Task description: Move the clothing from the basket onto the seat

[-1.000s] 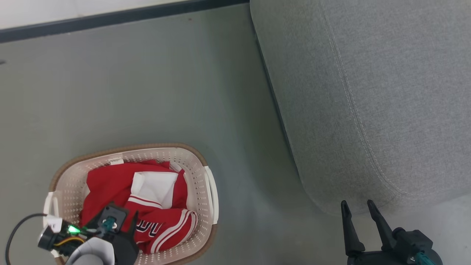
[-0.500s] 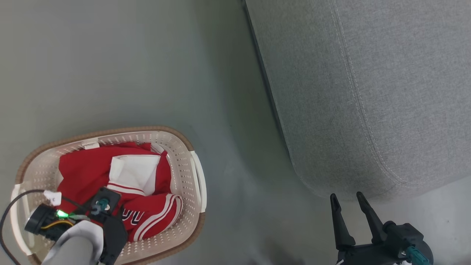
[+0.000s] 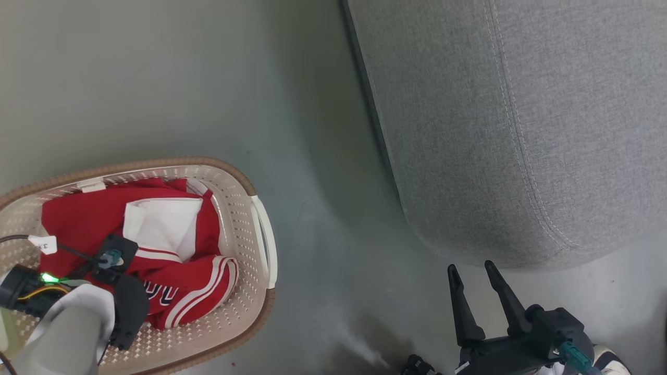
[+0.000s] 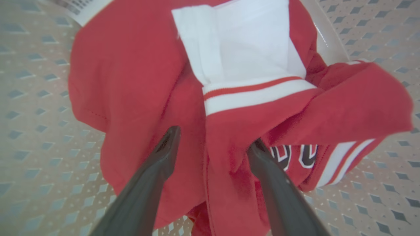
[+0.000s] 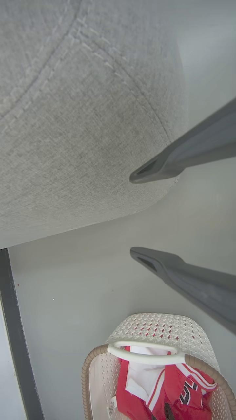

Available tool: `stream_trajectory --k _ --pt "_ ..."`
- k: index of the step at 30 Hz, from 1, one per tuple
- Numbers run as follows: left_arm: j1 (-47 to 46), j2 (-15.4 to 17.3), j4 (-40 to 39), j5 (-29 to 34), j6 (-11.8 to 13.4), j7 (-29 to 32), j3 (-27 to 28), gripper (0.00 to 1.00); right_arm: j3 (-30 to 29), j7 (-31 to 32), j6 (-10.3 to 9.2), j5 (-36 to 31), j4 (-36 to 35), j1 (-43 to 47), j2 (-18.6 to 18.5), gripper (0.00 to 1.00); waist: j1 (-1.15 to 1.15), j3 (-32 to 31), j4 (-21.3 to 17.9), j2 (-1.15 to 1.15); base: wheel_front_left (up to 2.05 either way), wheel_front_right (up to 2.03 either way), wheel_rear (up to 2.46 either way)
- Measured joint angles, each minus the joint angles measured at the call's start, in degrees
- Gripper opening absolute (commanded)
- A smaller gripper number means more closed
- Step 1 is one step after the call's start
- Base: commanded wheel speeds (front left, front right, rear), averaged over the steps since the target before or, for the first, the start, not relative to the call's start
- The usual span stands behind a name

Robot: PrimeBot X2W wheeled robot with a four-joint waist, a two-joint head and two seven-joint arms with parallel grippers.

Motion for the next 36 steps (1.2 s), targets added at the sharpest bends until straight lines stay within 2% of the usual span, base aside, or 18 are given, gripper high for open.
stream_trajectory --k 7,10,27,28,29,30,36 --pt "-2.31 0.35 2.11 0.87 0.09 2.31 -0.78 1.00 1.20 0.00 -1.43 1.41 -0.73 -0.03 0.15 1.00 0.00 2.18 -1.45 0.00 0.00 0.00 0.00" --pt "-3.63 -0.27 3.03 0.85 1.12 3.59 -0.55 1.00 1.46 0.00 -1.88 1.68 -1.13 0.02 0.15 1.00 0.00 2.78 -1.74 0.00 0.00 0.00 0.00" --pt "-5.89 -1.89 5.46 0.77 3.16 6.30 -0.22 1.00 2.25 0.00 -3.23 1.94 -2.43 0.39 0.19 1.00 0.00 4.15 -2.23 -0.01 0.00 0.00 0.00" --pt "-5.91 -1.92 5.54 0.59 3.18 6.54 -0.02 0.87 2.25 0.00 -3.42 1.94 -2.49 0.40 0.19 1.00 0.00 4.18 -2.26 -0.01 0.00 0.00 0.00" --pt "-5.91 -2.01 5.66 0.13 3.18 6.60 0.34 0.35 2.25 0.00 -3.44 1.94 -2.64 0.46 0.18 1.00 0.00 4.20 -2.27 -0.01 0.00 0.00 0.00" --pt "-5.91 -2.12 5.76 -0.23 3.24 6.80 0.70 0.00 2.31 0.00 -3.47 1.94 -2.78 0.55 0.19 1.00 0.00 4.21 -2.29 -0.01 0.00 0.00 0.00" --pt "-5.90 -2.86 6.09 -0.56 3.50 7.53 1.02 0.00 2.45 0.00 -3.50 1.94 -3.25 0.86 0.19 1.00 0.00 4.28 -2.27 -0.01 0.00 0.00 0.00"
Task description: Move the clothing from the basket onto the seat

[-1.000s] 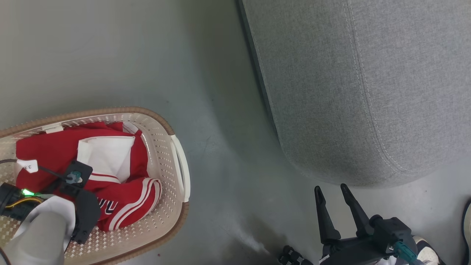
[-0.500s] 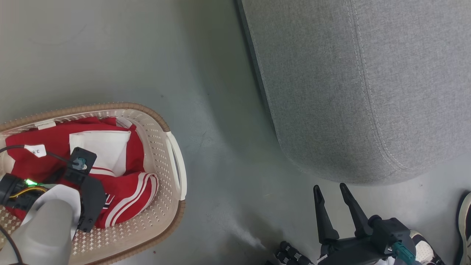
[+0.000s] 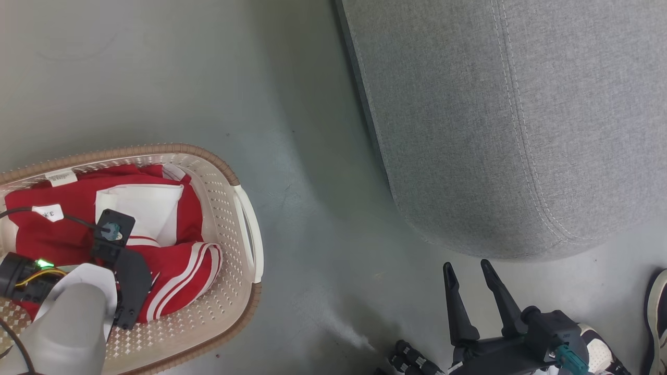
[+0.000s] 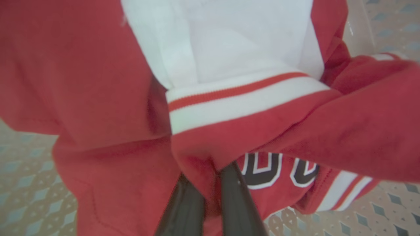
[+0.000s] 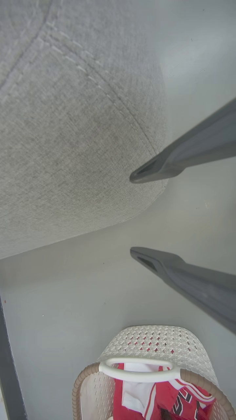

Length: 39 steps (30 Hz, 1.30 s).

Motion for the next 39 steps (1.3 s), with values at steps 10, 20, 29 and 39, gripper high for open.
stream_trajectory --k 10,20,29,39 --pt "0.19 -0.25 0.51 -0.07 -1.43 -0.55 -0.01 0.00 0.31 0.00 -0.25 -0.04 -0.03 -0.43 0.01 1.00 0.00 -0.73 0.12 0.00 0.00 0.00 0.00" --pt "2.83 -0.93 0.87 -2.31 -1.52 -2.75 0.78 0.00 1.64 0.00 0.18 -0.04 1.78 -3.46 0.03 1.00 0.00 -3.62 -0.48 0.00 0.00 0.00 0.00" --pt "5.28 -6.46 1.02 -4.00 -2.88 -6.69 1.78 0.00 -0.91 0.00 0.60 -0.05 4.67 -5.37 0.01 1.00 -0.01 -8.49 -0.28 0.00 0.00 0.00 0.00" --pt "8.81 -7.55 1.18 -4.01 -3.54 -9.77 1.33 0.00 -1.52 0.00 1.63 -0.04 7.81 -6.65 -0.04 1.00 -0.01 -15.88 1.82 0.00 0.00 0.00 0.00"
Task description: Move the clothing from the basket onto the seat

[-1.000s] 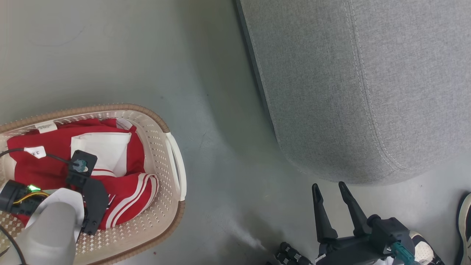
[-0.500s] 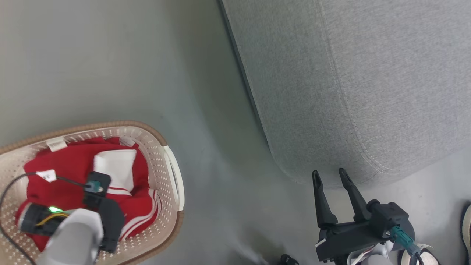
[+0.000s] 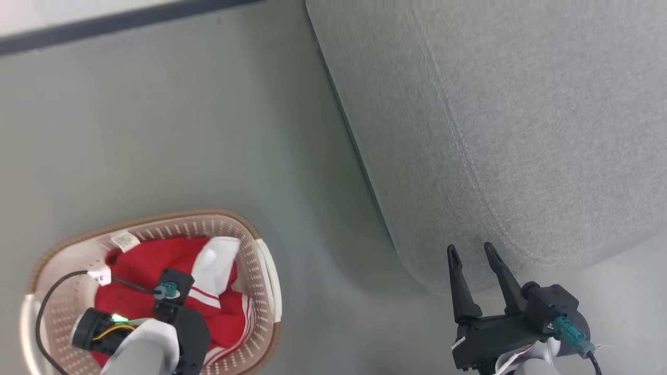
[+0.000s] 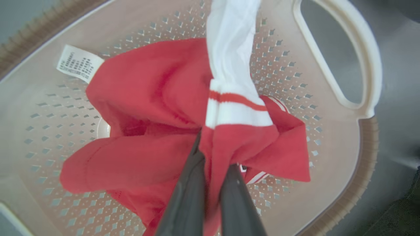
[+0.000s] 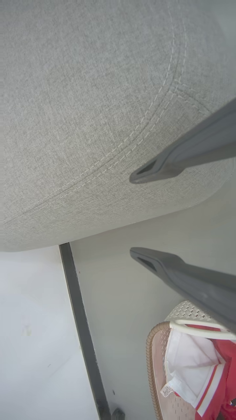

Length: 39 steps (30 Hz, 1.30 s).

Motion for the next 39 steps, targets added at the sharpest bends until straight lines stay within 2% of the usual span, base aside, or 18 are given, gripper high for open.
stream_trajectory --k 6,19,39 --pt "1.52 -0.74 0.02 -1.23 -0.92 -2.90 0.19 0.00 -0.80 0.00 0.51 0.00 2.14 0.27 -0.08 1.00 0.00 -5.68 1.85 0.00 0.00 0.00 0.00" --pt "4.49 -3.25 -1.15 -3.60 -0.99 -10.69 2.05 0.00 -2.79 0.01 1.49 0.01 5.45 2.90 -1.22 1.00 0.00 -16.18 5.53 0.00 0.00 0.00 0.00" --pt "10.84 -5.04 -7.42 -6.14 -1.96 -12.70 2.71 0.00 -4.39 0.01 3.43 0.10 7.84 9.34 -2.03 1.00 0.00 -29.61 11.19 0.00 0.00 0.00 0.00"
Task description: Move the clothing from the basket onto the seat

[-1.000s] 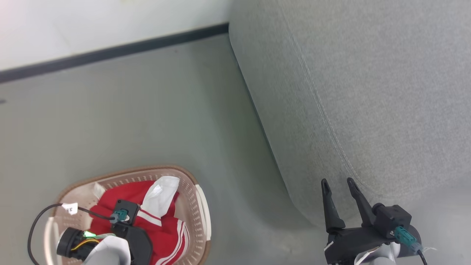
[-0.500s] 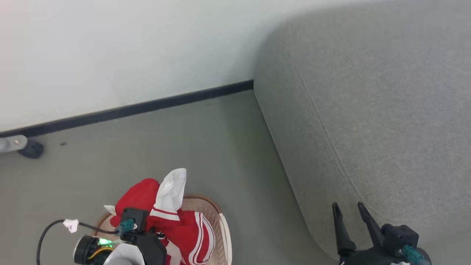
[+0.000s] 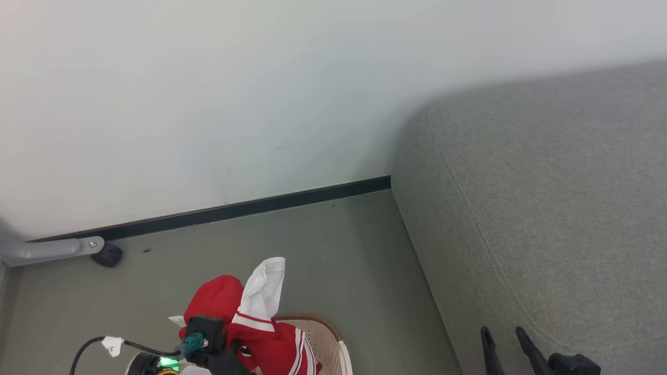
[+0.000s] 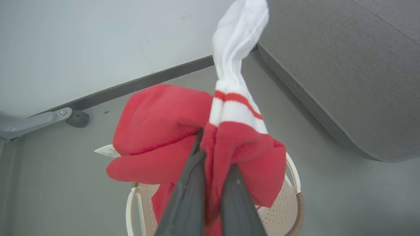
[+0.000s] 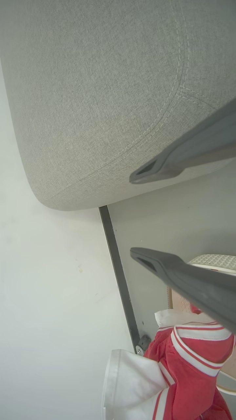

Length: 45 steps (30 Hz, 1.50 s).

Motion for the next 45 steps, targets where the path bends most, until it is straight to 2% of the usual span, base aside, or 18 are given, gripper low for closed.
stream_trajectory --k 15,20,38,45 --pt "5.58 -0.38 -15.58 -1.77 -0.47 -0.01 1.91 0.00 -1.78 0.00 0.70 0.96 -1.16 3.07 -0.54 1.00 0.00 -6.34 4.05 0.00 0.00 0.00 0.00" --pt "7.53 -0.38 -21.73 -2.09 -0.47 -0.18 1.59 0.00 -1.96 0.00 1.66 0.96 -2.68 4.17 -0.47 1.00 0.00 -7.65 4.81 0.01 0.00 0.00 0.00" --pt "13.80 -0.36 -40.70 -2.48 -0.49 -0.31 2.42 0.00 -2.10 0.00 3.36 1.40 -5.13 6.34 -0.33 1.00 0.01 -9.39 6.21 0.01 0.00 0.00 0.00" --pt "14.51 -0.34 -47.19 -3.05 -0.52 -0.31 1.00 0.00 -2.16 0.00 3.63 1.32 -6.04 6.36 -0.32 1.00 0.01 -9.49 6.75 0.01 0.00 0.00 0.00"
